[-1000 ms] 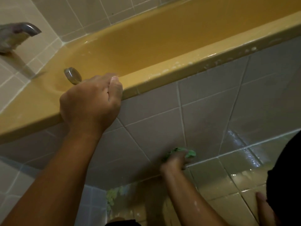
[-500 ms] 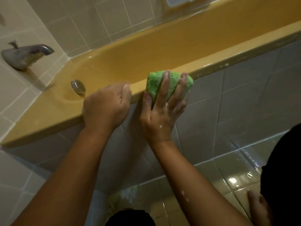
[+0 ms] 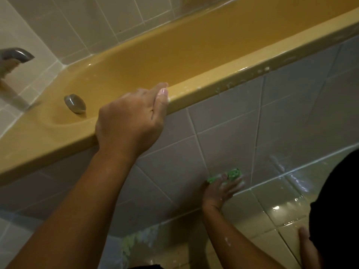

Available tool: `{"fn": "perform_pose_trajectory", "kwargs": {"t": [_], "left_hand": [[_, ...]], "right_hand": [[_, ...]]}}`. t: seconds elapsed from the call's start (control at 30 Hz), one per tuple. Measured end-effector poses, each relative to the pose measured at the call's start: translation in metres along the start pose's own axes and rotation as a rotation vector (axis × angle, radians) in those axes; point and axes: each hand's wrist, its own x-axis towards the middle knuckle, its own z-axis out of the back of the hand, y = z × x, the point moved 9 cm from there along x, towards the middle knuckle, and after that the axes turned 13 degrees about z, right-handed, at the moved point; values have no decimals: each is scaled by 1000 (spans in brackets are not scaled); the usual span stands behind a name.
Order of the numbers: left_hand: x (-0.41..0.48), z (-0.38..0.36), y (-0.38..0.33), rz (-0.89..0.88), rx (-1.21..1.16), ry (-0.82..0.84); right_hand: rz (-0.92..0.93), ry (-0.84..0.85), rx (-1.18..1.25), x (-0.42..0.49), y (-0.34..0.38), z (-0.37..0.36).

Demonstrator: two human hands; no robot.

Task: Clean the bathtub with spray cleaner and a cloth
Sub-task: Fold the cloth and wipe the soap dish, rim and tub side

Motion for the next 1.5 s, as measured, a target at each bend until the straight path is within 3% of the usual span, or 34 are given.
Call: {"fn": "perform_pose_trajectory", "kwargs": {"t": [0.1,0.23,0.33,0.4,0.47,0.53,0.67,0.77,0.87,0.97,1.07,1.23,1.37,1.43,1.5], "left_hand": [[-2,3,-1,-8,-7,-36],[-3,4,-1,-18,-21,-59],[-5,7,-1,-22,-34,-82],[-6,8,-2,-24,-48,-83],[-5,7,-2,-20,-41,-56],[-4,7,-2,-13,-34,-14],[0,2,-5,18,5,124],[11,-9,-22,-4,36,278],[23,-23,-45,-49,19,404],[28,-28,-56,-73,21,417],[26,-29,-60,-99,36,395],[25,-26,-66,-112,59,327],[25,-24,-69,-110,56,281],[25,-24,-71,-102,63,251],[25,-24,-73,-97,76,218]], "right_hand": [[-302,-113,96,10,-63,12],[-537,-131,89,-3,-75,5],[-522,-113,94,-14,-33,-7],[-295,-81,-28,-21,33,-10],[49,120,-123,-35,97,-24],[370,219,-149,-49,155,-30],[705,-20,-134,-49,254,-14],[1075,-41,-241,-52,306,-10],[1332,-73,-329,-44,328,-3],[1496,-89,-345,-27,319,5],[1337,-129,-285,1,288,20],[663,-100,-160,52,174,35],[255,122,-328,77,85,42],[111,91,-326,92,50,50],[-145,-44,-213,103,11,57]]}}
